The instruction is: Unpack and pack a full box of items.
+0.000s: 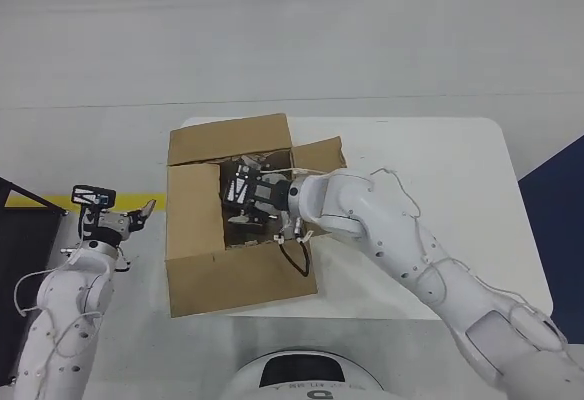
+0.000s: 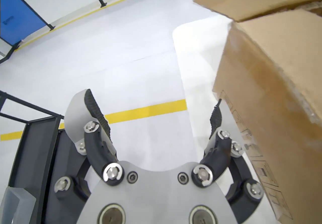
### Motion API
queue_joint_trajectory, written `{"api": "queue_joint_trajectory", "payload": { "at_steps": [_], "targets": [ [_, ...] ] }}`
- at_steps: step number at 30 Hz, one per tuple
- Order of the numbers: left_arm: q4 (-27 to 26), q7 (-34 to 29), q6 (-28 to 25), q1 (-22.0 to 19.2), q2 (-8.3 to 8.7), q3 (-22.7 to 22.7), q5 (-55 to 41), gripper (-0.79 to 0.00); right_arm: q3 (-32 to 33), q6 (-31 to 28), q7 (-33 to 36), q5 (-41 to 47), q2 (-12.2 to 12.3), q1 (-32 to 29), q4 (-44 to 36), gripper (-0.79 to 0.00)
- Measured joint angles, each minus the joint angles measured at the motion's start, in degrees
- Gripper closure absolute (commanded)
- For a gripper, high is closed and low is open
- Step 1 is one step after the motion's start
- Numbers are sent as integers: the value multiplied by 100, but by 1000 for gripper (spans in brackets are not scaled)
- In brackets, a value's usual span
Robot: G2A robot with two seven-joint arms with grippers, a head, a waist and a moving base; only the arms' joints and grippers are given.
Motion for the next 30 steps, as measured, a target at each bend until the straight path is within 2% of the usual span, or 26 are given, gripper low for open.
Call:
{"api": "queue_joint_trajectory", "payload": {
  "at_steps": [5, 11, 21, 26, 30],
  "targets": [
    [223, -71, -21, -311, -36, 409, 144, -785, -170, 135, 589, 130, -109, 190, 293, -785],
    [228, -263, 29, -619, -71, 720, 250, -785, -270, -71, 1356, 656, -208, 419, 670, -785],
    [135, -553, 53, -981, -127, 1192, 416, -785, -301, 499, 1694, 332, -288, 496, 916, -785],
    [166, -585, 66, -1026, -135, 1223, 418, -785, -259, 418, 1651, 501, -336, 568, 1133, -785],
    [226, -597, 47, -1061, -131, 1172, 397, -785, -66, 282, 1280, 655, -316, 535, 1101, -785]
  ]
}}
